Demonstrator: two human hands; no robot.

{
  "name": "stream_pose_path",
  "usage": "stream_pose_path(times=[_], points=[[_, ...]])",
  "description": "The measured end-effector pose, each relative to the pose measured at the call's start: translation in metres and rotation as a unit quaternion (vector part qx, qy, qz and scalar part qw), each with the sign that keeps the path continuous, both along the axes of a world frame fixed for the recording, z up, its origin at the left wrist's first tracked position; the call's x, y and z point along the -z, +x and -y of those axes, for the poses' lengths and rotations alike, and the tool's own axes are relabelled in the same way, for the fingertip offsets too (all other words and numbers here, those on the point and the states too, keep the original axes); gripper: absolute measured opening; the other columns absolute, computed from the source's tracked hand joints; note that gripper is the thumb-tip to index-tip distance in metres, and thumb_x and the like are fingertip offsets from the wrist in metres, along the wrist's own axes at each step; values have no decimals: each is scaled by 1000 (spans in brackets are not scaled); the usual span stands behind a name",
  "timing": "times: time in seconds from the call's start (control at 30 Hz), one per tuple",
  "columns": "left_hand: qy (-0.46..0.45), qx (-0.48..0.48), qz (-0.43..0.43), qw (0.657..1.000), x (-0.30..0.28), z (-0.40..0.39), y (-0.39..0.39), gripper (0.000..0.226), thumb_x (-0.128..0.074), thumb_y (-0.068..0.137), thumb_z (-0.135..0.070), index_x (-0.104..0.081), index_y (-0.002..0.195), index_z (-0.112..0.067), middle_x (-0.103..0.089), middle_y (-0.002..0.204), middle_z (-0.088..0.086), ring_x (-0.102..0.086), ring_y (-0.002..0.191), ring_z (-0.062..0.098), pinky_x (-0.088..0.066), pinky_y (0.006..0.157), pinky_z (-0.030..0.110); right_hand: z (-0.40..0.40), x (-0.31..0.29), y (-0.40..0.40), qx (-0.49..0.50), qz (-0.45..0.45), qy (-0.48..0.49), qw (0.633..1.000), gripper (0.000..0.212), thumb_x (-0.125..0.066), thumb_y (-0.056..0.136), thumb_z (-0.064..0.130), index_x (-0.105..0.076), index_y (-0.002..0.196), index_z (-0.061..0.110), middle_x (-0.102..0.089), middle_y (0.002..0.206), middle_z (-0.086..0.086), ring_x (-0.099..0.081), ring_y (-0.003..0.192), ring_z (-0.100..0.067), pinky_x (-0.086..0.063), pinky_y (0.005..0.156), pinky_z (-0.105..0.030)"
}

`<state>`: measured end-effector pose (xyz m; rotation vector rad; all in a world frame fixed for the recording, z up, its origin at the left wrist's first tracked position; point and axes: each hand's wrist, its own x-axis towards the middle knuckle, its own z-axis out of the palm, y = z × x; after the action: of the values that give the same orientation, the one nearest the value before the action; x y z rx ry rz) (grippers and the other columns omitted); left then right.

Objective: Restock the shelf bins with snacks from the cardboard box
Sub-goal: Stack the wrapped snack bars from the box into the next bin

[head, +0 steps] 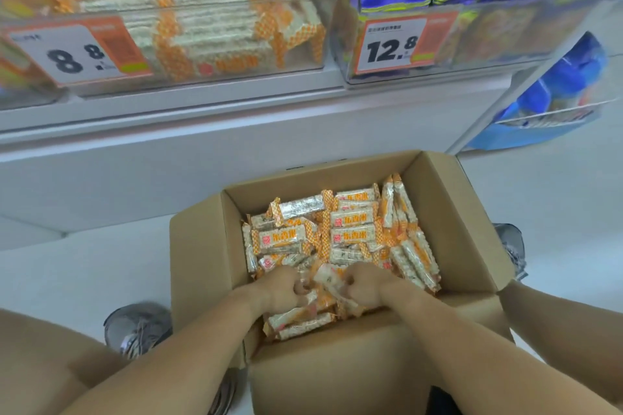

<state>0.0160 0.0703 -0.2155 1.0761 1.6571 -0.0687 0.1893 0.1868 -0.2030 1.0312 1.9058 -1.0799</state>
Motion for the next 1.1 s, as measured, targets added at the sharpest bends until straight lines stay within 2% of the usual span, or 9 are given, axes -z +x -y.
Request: stream_pose_path(times=[0.17, 0.27, 0.33, 0.47, 0.57, 0.73, 0.83, 0.93, 1.1], points=[[38, -195, 82, 977, -27, -7, -16, 45, -56, 95, -53, -57, 108, -10, -64, 110, 12, -61, 97, 25, -52, 90, 39, -17, -39, -20, 259, -167, -61, 949, 27, -54, 102, 15, -50, 75, 13, -44, 72, 2, -42, 67, -16, -39, 61, -26], [74, -408, 255, 874, -64, -20, -21, 42, -49, 100, -41, -64, 107, -1, -69, 99, 22, -68, 88, 32, -57, 87, 52, -25, -65, -34, 313, -235, -122, 912, 27, -58, 102, 28, -61, 118, 6, -54, 114, 1, -55, 105, -23, -59, 66, -35], [112, -469, 327, 813, -95, -30, -25, 37, -44, 102, -26, -67, 106, 3, -70, 88, 20, -67, 74, 31, -57, 72, 44, -33, -85, -41, 311, -285, -118, 899, 43, -67, 95, 39, -59, 127, 12, -56, 127, -1, -64, 103, -28, -62, 64, -41], [207, -492, 363, 763, -143, -38, -35, 61, -43, 98, -56, -63, 129, -7, -68, 120, 16, -65, 98, 38, -51, 83, 47, -37, -132, -56, 277, -406, -22, 871, 36, -84, 78, 42, -66, 97, 17, -73, 88, 1, -65, 60, -18, -58, 53, -39], [244, -510, 369, 737, -182, -37, -47, 66, -47, 91, -62, -63, 127, -8, -67, 102, 19, -66, 80, 31, -54, 72, 40, -32, -163, -69, 247, -459, 96, 848, 31, -82, 76, 46, -60, 86, 27, -66, 78, 8, -58, 64, -6, -52, 62, -33], [368, -476, 307, 737, -235, -36, -54, 64, -81, 78, -40, -60, 115, 7, -66, 105, 31, -65, 92, 35, -58, 75, 40, -11, -201, -90, 187, -531, 259, 785, 30, -81, 75, 26, -52, 80, 25, -55, 87, 8, -54, 86, -3, -42, 72, -14], [410, -459, 256, 746, -267, -39, -53, 28, -78, 83, -15, -65, 99, 3, -67, 85, 15, -63, 72, 23, -53, 57, 26, 1, -220, -101, 151, -590, 272, 745, 30, -83, 74, 24, -55, 83, 23, -50, 91, 7, -55, 89, -8, -43, 73, -17], [418, -424, 266, 758, -304, -40, -64, 7, -70, 88, -6, -66, 93, -3, -69, 75, 5, -65, 67, 16, -54, 56, 24, -4, -245, -100, 160, -625, 246, 723, 34, -85, 77, 33, -56, 95, 29, -51, 102, 9, -58, 96, -7, -46, 77, -16], [392, -397, 324, 764, -335, -45, -92, 31, -66, 81, -10, -64, 110, 2, -72, 98, 16, -73, 86, 25, -59, 66, 30, -31, -272, -92, 236, -617, 11, 750, 43, -81, 84, 15, -57, 119, 21, -70, 97, -2, -69, 78, -17, -57, 73, -32]])
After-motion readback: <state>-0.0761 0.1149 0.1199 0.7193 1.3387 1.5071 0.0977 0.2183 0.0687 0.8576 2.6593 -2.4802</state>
